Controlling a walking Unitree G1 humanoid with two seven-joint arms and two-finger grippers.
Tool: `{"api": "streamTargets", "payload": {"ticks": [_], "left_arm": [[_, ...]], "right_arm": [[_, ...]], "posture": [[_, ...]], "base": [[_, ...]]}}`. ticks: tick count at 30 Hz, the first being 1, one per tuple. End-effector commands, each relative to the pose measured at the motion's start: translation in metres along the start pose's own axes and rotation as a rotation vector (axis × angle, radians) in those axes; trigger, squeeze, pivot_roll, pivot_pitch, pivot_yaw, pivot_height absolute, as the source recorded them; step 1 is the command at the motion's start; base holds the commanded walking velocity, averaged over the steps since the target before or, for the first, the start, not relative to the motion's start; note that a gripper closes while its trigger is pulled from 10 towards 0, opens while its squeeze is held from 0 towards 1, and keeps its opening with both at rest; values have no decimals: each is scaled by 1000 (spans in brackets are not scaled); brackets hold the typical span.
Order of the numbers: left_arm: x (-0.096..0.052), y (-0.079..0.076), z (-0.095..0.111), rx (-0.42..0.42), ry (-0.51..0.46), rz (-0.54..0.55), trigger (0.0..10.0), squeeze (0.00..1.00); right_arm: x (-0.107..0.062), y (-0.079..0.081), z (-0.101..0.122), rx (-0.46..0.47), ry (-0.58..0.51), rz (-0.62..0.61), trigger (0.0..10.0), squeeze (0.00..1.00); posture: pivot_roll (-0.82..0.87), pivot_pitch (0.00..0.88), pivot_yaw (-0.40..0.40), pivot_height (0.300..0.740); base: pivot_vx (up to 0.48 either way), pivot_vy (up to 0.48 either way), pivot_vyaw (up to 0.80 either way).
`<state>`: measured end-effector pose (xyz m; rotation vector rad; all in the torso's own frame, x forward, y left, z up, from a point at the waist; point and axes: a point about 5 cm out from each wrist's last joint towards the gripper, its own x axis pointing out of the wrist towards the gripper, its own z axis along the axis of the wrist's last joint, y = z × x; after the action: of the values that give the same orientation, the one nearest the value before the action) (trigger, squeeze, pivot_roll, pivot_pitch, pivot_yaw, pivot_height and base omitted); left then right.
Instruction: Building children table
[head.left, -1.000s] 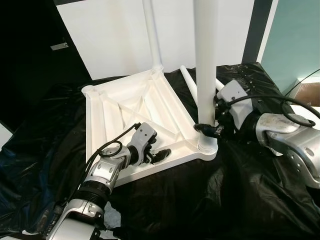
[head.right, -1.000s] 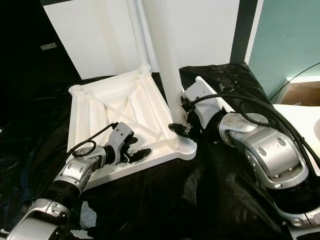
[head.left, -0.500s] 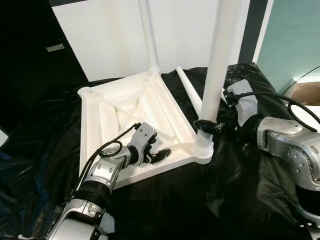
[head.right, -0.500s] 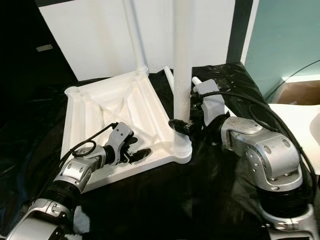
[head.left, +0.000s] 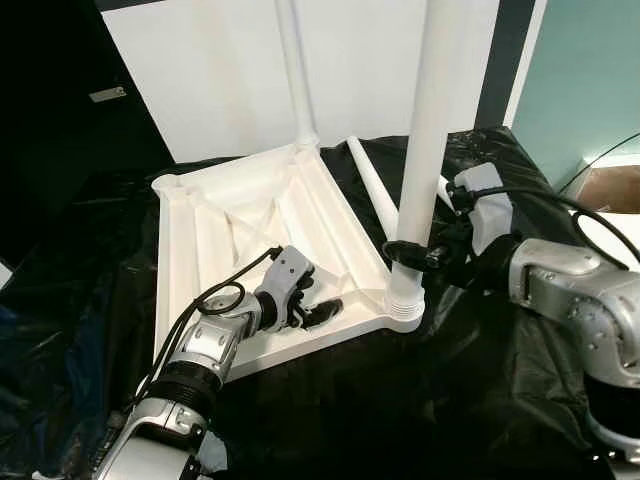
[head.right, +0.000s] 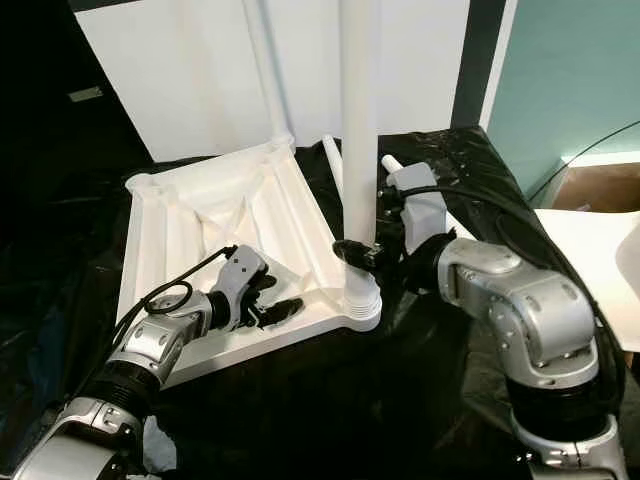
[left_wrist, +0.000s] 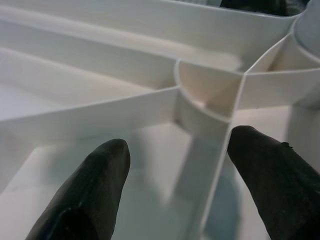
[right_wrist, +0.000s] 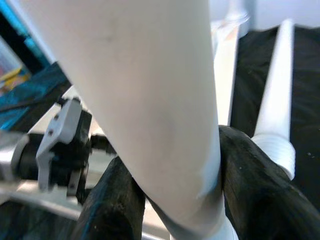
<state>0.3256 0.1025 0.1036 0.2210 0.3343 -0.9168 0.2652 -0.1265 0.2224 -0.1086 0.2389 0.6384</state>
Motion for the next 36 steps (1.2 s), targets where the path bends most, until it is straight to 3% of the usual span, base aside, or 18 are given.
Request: {"api": "streamTargets", "payload": {"ticks": [1,6,11,16,17,20,26,27,31,32,34,35,36], "left_arm": [[-2,1,-5,2,20,0,10000,0],[-1,0,-5,3,21,-5,10000,0],[-5,2,-6,2,29,-1,10000,0],[-7,2,-8,-1,32,3,10000,0],[-8,2,-9,-4,33,4,10000,0],[-8,2,-9,-5,33,6,10000,0],[-8,2,-8,-5,30,9,10000,0],[-8,2,-8,-6,28,13,10000,0],[-9,2,-8,-8,28,17,10000,0],[-9,2,-8,-9,28,19,10000,0],[-9,2,-9,-10,28,20,10000,0],[-9,2,-9,-11,28,21,10000,0],[-9,2,-9,-11,28,21,10000,0]], "right_arm": [[9,-4,-29,97,85,-67,10000,0],[14,6,-39,38,43,-89,10000,0],[19,13,-41,48,-16,-92,10000,0],[23,13,-37,80,-96,-120,10000,0],[28,13,-33,112,-178,-163,10000,0],[32,9,-29,135,-273,-229,10000,0],[35,7,-23,110,-356,-279,10000,0],[38,12,-21,93,-364,-253,10000,1000],[40,15,-20,77,-367,-233,10000,1000],[41,16,-21,69,-378,-232,10000,878],[41,17,-20,55,-382,-217,10000,878],[42,18,-20,27,-384,-197,10000,0],[42,19,-19,7,-387,-184,10000,0]], "posture": [[-198,0,136,740],[-190,0,139,740],[-171,0,140,740],[-164,0,139,740],[-159,0,137,740],[-159,0,137,740],[-146,0,135,740],[-141,0,129,740],[-141,0,129,740],[-141,0,129,740],[-145,0,126,740],[-147,0,124,740],[-147,0,124,740]], "base": [[0,0,0],[0,0,0],[0,0,0],[0,0,0],[0,0,0],[0,0,0],[0,0,0],[0,0,0],[0,0,0],[0,0,0],[0,0,0],[0,0,0],[0,0,0]]}}
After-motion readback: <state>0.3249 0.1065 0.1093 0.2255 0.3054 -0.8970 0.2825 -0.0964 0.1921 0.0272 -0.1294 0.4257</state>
